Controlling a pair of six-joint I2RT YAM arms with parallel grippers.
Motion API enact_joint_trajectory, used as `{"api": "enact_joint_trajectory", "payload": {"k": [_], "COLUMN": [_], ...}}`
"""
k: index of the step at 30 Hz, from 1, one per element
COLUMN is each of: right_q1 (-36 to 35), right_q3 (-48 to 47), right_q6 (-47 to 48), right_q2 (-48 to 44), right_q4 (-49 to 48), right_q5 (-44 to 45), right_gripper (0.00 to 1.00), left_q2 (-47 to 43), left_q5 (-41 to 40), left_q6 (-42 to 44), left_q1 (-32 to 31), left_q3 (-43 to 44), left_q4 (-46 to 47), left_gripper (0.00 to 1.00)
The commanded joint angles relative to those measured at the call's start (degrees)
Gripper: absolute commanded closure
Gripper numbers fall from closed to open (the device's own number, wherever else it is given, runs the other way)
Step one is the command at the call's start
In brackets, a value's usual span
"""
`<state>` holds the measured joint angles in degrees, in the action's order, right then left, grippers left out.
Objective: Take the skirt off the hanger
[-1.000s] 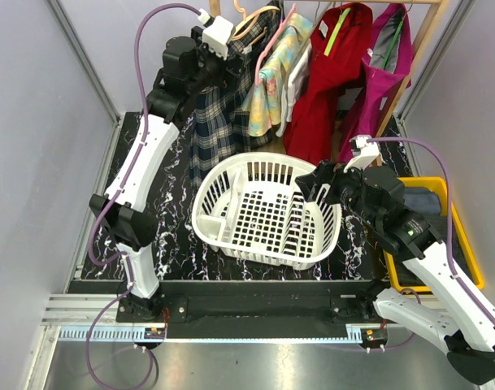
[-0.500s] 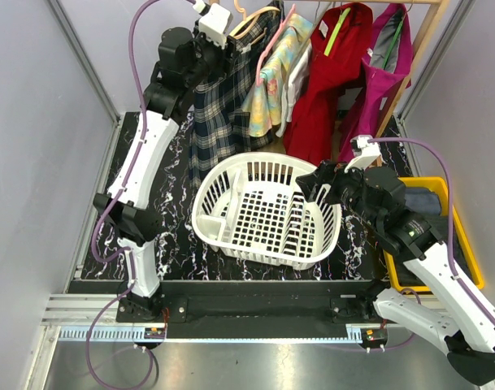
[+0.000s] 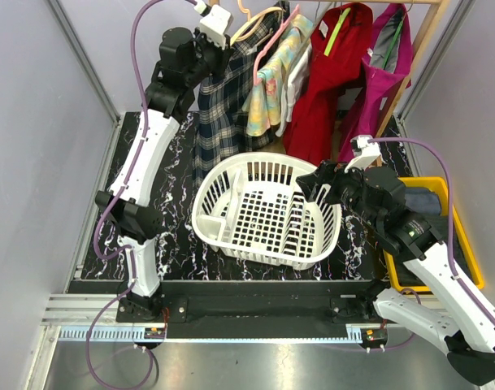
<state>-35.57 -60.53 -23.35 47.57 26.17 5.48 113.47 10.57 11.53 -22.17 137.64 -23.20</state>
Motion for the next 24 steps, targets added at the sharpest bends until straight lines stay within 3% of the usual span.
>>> {"api": "enact_joint_trajectory", "payload": {"k": [1, 15, 24], "right_q1": [-0.46, -0.46, -0.46], "right_q3": [-1.17, 1.03, 3.23], "right_q6": [-0.37, -1.52, -2.57], "right_q2": [-0.81, -1.16, -1.87], "right_q4": [-1.83, -2.0, -2.44], "right_q5": [0.33, -0.82, -1.61], "right_gripper": [0.06, 0.1, 0.12], "left_q2": [0.0, -3.87, -8.26], "left_q5": [1.57, -7.4, -6.44], "left_q6": [-0.98, -1.24, -1.34], "left_q1": [-0.41, 0.2, 0.64], "left_q3": [2.28, 3.59, 5.09], "left_q4": [0.96, 15.81, 19.07], "left_gripper": [1.0, 1.0, 1.0]}}
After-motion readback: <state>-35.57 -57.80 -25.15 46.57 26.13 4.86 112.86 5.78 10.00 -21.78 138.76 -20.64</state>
